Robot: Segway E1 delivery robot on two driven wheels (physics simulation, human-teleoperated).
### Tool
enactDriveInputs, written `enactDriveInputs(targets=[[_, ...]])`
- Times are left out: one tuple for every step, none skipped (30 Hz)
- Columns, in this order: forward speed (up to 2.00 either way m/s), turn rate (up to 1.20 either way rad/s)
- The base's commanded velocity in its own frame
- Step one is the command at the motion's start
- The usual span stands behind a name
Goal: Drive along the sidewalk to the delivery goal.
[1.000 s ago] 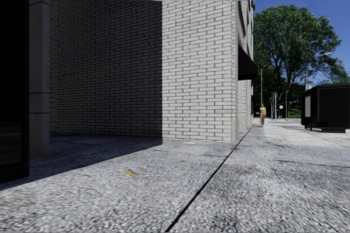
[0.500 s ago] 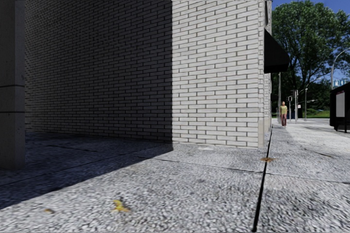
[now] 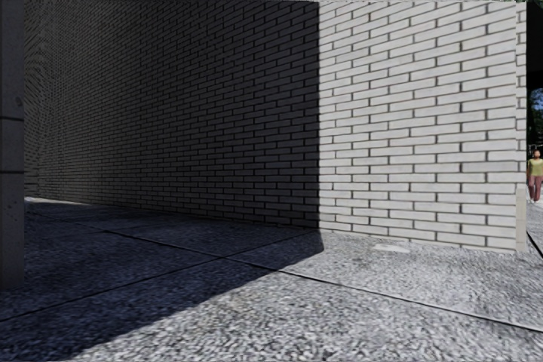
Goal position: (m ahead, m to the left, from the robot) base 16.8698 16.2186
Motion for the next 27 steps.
enactDriveInputs(targets=[[2.0,0.55],[2.0,0.55],[2.0,0.55],[2.0,0.55],[2.0,0.55],[2.0,0.55],[2.0,0.55],[2.0,0.55],[2.0,0.55],[2.0,0.55],[2.0,0.55],[2.0,0.55],[2.0,0.55],[2.0,0.55],[2.0,0.55],[2.0,0.55],[2.0,0.55],[2.0,0.55],[2.0,0.55],[2.0,0.55],[2.0,0.55],[2.0,0.55],[2.0,0.55],[2.0,0.55],[2.0,0.55],[2.0,0.55],[2.0,0.55]])
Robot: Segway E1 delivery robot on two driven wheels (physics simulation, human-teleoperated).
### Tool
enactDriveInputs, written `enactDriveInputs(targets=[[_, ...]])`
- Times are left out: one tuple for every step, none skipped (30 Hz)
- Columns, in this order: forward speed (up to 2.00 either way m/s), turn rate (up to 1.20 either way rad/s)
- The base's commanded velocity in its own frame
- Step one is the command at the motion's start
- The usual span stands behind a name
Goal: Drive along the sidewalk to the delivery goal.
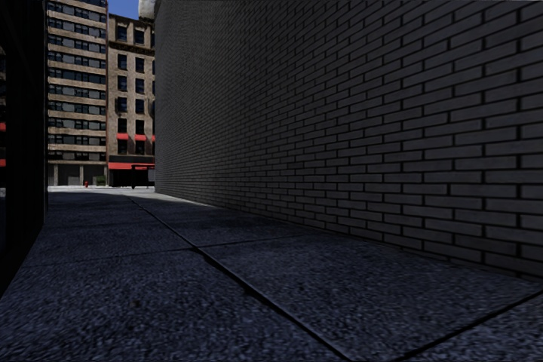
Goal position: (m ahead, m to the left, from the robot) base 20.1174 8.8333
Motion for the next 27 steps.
enactDriveInputs(targets=[[2.0,0.55],[2.0,0.55],[2.0,0.55],[2.0,0.55],[2.0,0.55],[2.0,0.55],[2.0,0.55],[2.0,0.55],[2.0,0.55],[2.0,0.55],[2.0,0.55],[2.0,0.55],[2.0,0.55],[2.0,0.55],[2.0,0.55],[2.0,0.53],[2.0,0.51],[2.0,0.51],[2.0,0.51],[2.0,0.51],[2.0,0.51],[2.0,0.51],[2.0,0.46],[2.0,0.0],[2.0,0.0],[2.0,0.0],[2.0,0.0]])
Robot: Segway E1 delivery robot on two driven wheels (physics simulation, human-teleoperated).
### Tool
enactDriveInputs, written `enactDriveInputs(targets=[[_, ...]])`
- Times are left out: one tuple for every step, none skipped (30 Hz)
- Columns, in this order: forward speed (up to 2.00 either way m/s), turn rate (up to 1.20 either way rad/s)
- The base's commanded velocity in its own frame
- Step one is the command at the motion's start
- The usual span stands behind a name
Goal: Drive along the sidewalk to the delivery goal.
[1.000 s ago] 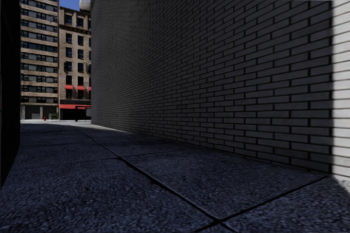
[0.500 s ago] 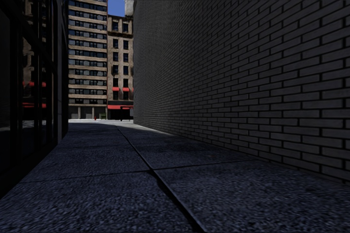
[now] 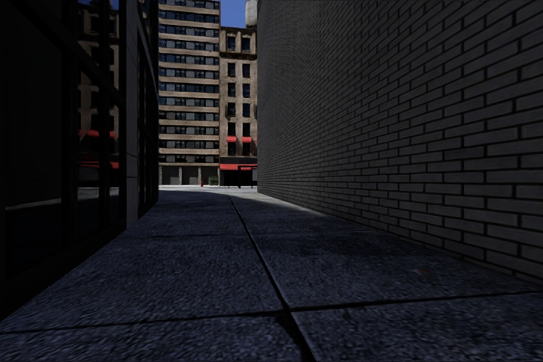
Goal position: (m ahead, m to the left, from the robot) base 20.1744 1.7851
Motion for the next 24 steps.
enactDriveInputs(targets=[[2.0,0.0],[2.0,0.0],[2.0,0.0],[2.0,0.0],[2.0,0.0],[2.0,0.0],[2.0,0.0],[2.0,0.0],[2.0,0.0],[2.0,0.0],[2.0,0.0],[2.0,0.0],[2.0,0.0],[2.0,0.0],[2.0,0.0],[2.0,0.0],[2.0,0.0],[2.0,0.0],[2.0,0.0],[2.0,0.0],[2.0,0.0],[2.0,0.0],[2.0,0.0],[2.0,0.0]])
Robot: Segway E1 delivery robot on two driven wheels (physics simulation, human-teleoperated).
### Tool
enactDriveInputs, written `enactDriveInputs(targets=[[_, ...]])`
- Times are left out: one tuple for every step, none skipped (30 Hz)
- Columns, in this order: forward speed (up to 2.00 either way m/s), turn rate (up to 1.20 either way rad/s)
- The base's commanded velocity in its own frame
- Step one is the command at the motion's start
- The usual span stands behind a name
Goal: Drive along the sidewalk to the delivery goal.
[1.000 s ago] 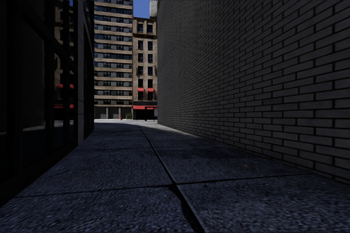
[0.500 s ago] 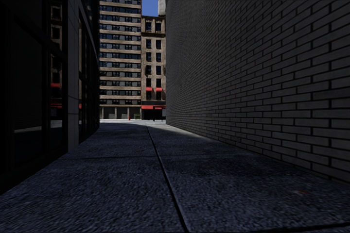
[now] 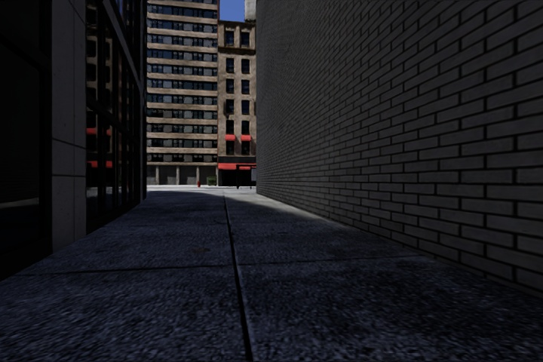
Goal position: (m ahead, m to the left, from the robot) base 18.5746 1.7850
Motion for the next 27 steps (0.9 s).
enactDriveInputs(targets=[[2.0,0.0],[2.0,0.0],[2.0,0.0],[2.0,0.0],[2.0,0.0],[2.0,0.02],[2.0,0.02],[2.0,0.13],[2.0,0.18],[2.0,0.23],[2.0,0.23],[2.0,0.27],[2.0,0.29],[2.0,0.29],[2.0,0.29],[2.0,0.29],[2.0,0.24],[2.0,0.05],[2.0,0.05],[2.0,0.0],[2.0,0.0],[2.0,0.0],[2.0,0.0],[2.0,0.0],[2.0,0.0],[2.0,0.0],[2.0,0.0]])
